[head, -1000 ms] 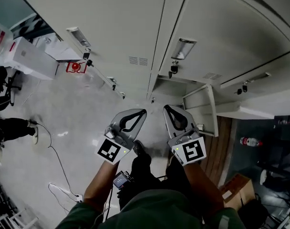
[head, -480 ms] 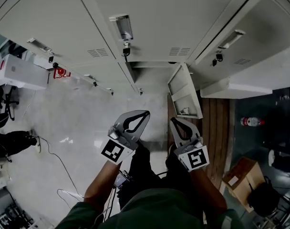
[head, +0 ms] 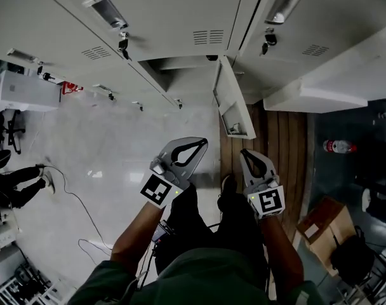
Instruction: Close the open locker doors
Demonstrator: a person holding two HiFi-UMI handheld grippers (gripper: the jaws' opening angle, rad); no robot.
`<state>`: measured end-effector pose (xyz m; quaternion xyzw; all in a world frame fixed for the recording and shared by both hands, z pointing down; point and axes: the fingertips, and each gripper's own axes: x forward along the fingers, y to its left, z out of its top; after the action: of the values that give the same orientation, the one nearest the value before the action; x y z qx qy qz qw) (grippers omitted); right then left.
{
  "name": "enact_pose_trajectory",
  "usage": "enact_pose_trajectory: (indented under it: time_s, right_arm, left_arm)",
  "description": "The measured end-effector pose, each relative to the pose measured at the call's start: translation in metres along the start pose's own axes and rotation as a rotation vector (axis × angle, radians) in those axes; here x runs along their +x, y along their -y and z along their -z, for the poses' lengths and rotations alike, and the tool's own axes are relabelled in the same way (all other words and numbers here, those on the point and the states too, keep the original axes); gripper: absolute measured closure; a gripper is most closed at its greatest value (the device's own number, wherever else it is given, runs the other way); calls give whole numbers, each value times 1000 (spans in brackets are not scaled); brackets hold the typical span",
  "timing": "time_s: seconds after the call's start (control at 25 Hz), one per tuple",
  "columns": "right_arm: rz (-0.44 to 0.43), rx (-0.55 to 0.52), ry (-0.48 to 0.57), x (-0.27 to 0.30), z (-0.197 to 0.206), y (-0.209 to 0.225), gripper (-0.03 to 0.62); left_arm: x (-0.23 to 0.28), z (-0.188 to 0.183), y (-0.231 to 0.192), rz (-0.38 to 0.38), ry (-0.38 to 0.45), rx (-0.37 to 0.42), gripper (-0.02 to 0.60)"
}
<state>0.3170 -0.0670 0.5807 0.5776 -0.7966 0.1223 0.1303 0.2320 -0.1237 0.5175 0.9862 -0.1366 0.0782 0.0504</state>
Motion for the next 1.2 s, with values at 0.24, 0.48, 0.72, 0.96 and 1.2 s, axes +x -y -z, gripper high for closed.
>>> enact_pose_trajectory:
  time_s: [0.24, 0.48, 0.72, 0.96, 1.2]
  right_arm:
    - [15, -56, -55, 7, 40, 48, 585]
    - [-46, -129, -145, 24, 69, 57, 585]
    - [-85, -153, -169, 34, 75, 44, 585]
    - [-96, -163, -167, 43, 72, 17, 585]
    - [-151, -178, -161, 66, 65, -21, 585]
  left_arm:
    - [29, 14, 0, 16, -1, -3, 578]
    - [25, 22, -6, 6, 6, 79, 578]
    - [17, 28, -14, -9, -6, 68, 580]
    - [-3, 27, -27, -16, -1, 105, 578]
    - [-28, 37, -52, -59, -2, 62, 578]
